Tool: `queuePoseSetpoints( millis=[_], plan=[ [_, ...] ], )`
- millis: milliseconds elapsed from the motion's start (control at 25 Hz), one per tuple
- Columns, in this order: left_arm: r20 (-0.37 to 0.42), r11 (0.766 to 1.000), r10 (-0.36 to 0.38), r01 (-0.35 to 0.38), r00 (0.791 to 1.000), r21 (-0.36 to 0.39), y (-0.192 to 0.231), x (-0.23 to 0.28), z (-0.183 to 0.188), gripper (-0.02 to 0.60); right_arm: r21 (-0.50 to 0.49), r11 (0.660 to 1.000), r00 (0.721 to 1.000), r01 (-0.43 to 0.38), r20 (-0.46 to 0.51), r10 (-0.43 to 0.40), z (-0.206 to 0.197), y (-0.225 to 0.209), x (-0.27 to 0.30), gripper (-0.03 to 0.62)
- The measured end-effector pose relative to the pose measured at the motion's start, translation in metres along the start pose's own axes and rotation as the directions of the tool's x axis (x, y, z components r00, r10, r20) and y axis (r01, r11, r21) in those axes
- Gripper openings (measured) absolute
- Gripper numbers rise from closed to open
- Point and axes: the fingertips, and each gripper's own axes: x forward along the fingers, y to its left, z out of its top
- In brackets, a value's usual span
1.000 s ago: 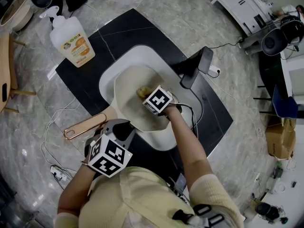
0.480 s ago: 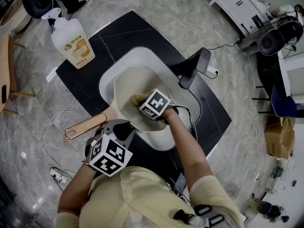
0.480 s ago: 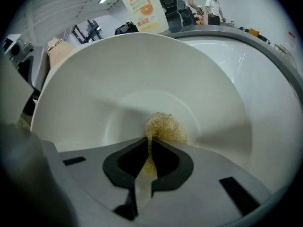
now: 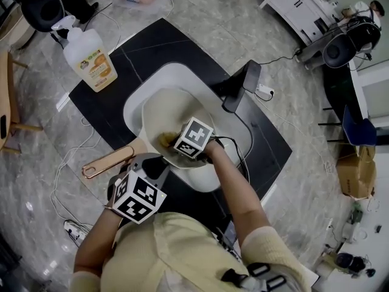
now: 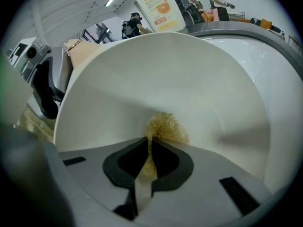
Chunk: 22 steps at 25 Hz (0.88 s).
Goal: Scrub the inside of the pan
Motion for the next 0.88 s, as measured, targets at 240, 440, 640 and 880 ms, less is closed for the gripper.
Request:
queuePoseSetpoints(
  millis=[240, 440, 640, 880],
  plan=[
    [0.004, 1.0, 0.015, -0.015, 1.0, 0.019, 0.0, 0.0, -0.001, 0.092, -0.003, 0.996, 0.995, -0.094, -0.024, 0.094, -0.005, 0.024, 0.001, 0.038],
    [-0.024, 0.999, 0.015, -0.014, 1.0, 0.048, -0.003, 0.0, -0.004, 0.092, 0.007, 0.985, 0.984, -0.174, -0.029, 0.174, -0.006, 0.04, -0.003, 0.038],
    [-0.021, 0.999, 0.014, -0.013, 1.0, 0.033, 0.001, -0.005, -0.007, 0.092, 0.0, 0.977, 0.977, -0.213, -0.03, 0.213, -0.009, 0.05, -0.012, 0.038],
    [0.004, 0.999, 0.025, -0.026, 1.0, 0.039, 0.002, -0.015, -0.005, 0.092, 0.012, 0.962, 0.961, -0.274, 0.045, 0.273, -0.002, 0.064, -0.03, 0.037]
  ],
)
